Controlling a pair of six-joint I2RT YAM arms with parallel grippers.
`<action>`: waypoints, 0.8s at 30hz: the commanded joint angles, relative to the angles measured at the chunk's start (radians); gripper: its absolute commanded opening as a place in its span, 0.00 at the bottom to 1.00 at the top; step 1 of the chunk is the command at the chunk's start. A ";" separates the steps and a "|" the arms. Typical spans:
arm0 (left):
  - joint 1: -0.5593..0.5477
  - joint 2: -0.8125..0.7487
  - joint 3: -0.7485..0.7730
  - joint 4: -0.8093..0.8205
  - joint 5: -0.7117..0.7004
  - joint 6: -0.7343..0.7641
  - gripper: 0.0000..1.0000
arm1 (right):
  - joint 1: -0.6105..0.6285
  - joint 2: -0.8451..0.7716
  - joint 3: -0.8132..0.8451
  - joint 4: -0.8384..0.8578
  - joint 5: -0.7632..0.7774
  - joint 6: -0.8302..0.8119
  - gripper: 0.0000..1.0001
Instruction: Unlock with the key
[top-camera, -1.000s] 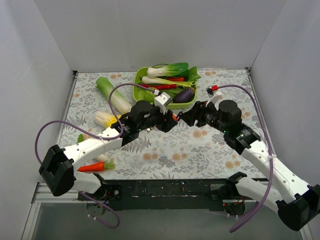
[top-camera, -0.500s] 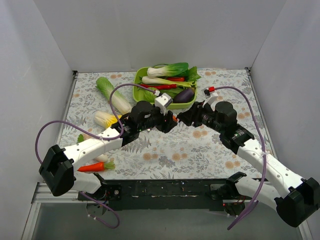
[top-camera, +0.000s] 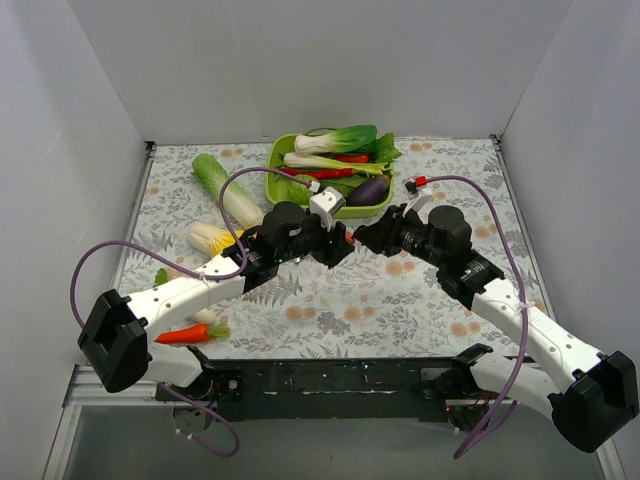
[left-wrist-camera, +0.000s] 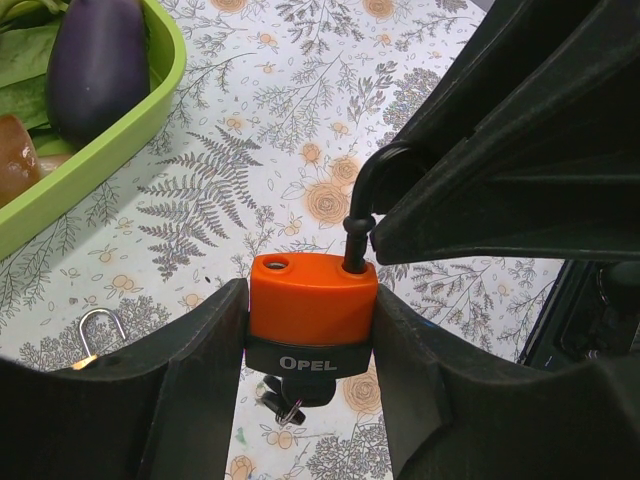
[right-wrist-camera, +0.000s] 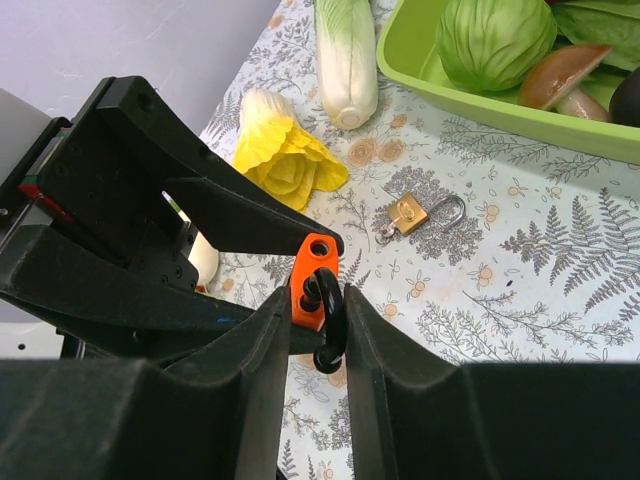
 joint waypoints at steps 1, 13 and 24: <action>-0.004 -0.043 0.045 0.024 -0.002 0.011 0.00 | -0.002 -0.008 0.004 0.056 -0.005 -0.002 0.38; -0.005 -0.143 -0.102 -0.108 -0.035 -0.113 0.00 | -0.005 -0.096 0.064 -0.101 0.144 -0.112 0.69; -0.013 -0.105 -0.209 -0.274 0.015 -0.207 0.00 | -0.006 -0.157 0.006 -0.150 0.188 -0.128 0.73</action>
